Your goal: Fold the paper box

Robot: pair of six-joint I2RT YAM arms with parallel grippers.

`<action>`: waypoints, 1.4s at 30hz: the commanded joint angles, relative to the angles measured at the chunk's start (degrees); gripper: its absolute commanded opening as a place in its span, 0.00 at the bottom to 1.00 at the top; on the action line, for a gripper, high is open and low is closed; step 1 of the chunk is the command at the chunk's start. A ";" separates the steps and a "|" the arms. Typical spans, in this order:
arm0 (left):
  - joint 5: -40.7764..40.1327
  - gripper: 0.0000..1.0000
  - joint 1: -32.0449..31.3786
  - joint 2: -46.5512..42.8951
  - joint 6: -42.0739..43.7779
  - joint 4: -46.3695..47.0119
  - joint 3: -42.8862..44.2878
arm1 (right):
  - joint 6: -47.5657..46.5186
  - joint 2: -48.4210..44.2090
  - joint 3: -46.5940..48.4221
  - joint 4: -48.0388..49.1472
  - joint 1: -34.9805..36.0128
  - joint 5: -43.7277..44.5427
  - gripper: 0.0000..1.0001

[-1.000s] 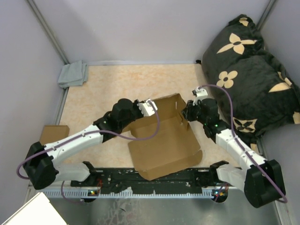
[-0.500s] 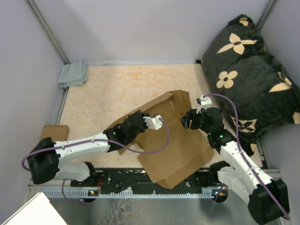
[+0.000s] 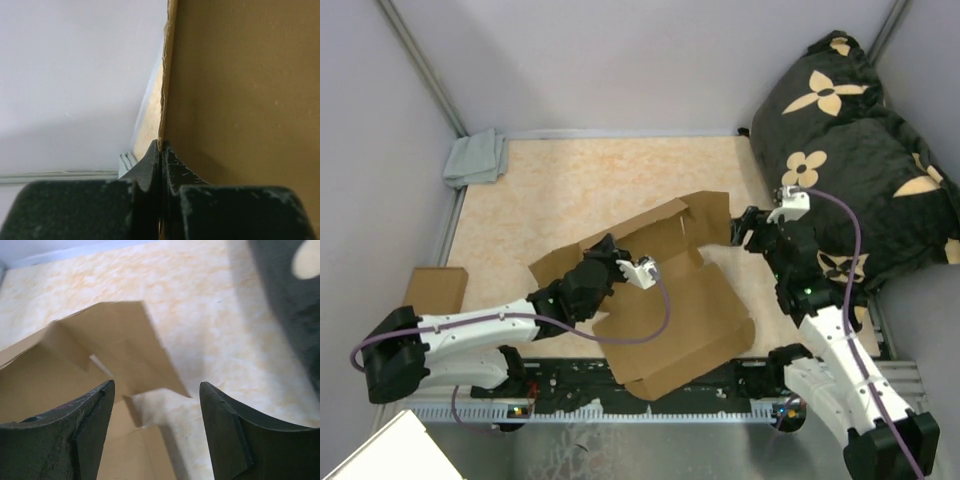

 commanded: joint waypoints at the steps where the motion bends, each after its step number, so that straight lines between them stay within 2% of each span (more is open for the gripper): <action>1: 0.39 0.00 -0.29 -5.23 6.95 9.03 -2.39 | 2.27 7.23 4.45 3.16 -3.64 8.88 0.69; 5: 2.86 0.00 0.06 -8.97 11.39 14.14 -5.91 | 2.32 16.66 6.06 9.90 -7.51 5.79 0.65; 11: 4.48 0.00 0.60 -10.03 11.58 16.83 -8.09 | 1.46 33.24 12.14 20.46 -12.01 -2.76 0.60; 13: 4.82 0.00 0.62 -9.41 11.37 16.92 -8.17 | 1.18 40.22 16.18 24.51 -13.65 -11.01 0.59; 17: 3.39 0.00 1.60 -6.12 10.50 15.95 -6.19 | -0.30 51.60 26.54 17.60 -14.24 -27.59 0.52; 20: 3.66 0.00 2.44 -4.31 7.69 13.04 -3.69 | 1.60 52.16 25.12 20.90 -14.23 -32.48 0.50; 25: 5.24 0.00 4.93 0.18 3.55 8.86 1.07 | 0.69 53.13 25.88 19.45 -14.21 -36.88 0.50; 27: 6.11 0.00 6.13 2.13 2.62 8.15 2.69 | 0.56 56.19 26.63 19.24 -14.23 -37.97 0.50; 35: 7.36 0.00 9.81 9.44 1.14 6.49 7.68 | 0.98 59.77 27.65 20.10 -13.78 -39.61 0.50; 42: 8.59 0.00 11.28 12.30 0.42 5.64 8.96 | 0.68 59.91 26.99 21.74 -12.82 -40.34 0.50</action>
